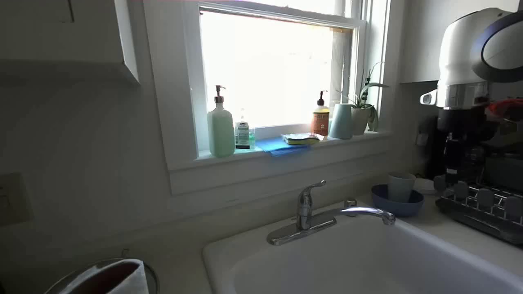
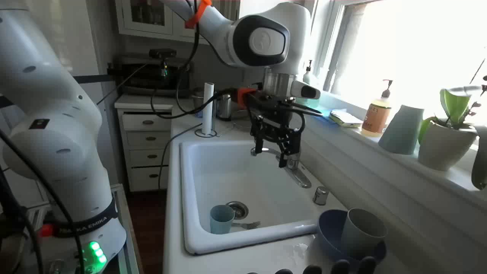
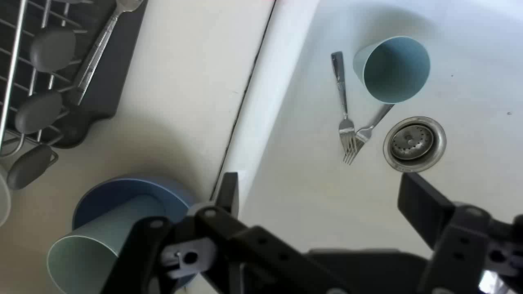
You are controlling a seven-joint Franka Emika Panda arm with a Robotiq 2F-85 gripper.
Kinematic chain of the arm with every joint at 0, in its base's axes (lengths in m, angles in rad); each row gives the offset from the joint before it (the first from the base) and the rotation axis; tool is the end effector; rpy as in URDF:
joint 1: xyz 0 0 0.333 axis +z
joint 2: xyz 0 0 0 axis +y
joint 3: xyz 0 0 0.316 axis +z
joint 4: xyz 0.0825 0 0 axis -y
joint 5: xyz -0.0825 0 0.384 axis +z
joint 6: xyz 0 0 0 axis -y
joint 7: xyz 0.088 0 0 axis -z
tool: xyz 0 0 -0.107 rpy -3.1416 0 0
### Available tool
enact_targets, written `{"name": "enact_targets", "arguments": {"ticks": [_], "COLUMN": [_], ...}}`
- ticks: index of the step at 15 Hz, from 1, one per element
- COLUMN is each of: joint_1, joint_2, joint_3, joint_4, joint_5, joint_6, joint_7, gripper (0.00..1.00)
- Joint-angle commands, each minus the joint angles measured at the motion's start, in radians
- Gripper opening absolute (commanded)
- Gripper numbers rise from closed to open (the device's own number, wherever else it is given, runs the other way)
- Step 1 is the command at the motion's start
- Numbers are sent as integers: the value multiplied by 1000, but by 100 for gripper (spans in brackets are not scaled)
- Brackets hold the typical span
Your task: Put the grey cup on the window edge
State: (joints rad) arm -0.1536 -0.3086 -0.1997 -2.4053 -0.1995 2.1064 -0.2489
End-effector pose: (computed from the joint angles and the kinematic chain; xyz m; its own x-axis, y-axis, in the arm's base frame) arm 0.4149 -0.1648 0.4291 0.9996 0.0047 -0.0262 0.0075 -0.9941 0.1084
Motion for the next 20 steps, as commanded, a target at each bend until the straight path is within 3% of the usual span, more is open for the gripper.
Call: {"name": "enact_targets", "arguments": {"ticks": [1, 5, 12, 20], "joint_1": [-3, -3, -55, -120], "joint_2": [0, 0, 217, 466], "joint_3": [3, 3, -13, -81], "joint_4": [1, 1, 185, 406], "joint_5": [1, 1, 10, 8], "joint_6": [-2, -2, 44, 151], "joint_7": [-1, -1, 224, 415], "gripper": [100, 100, 100, 100]}}
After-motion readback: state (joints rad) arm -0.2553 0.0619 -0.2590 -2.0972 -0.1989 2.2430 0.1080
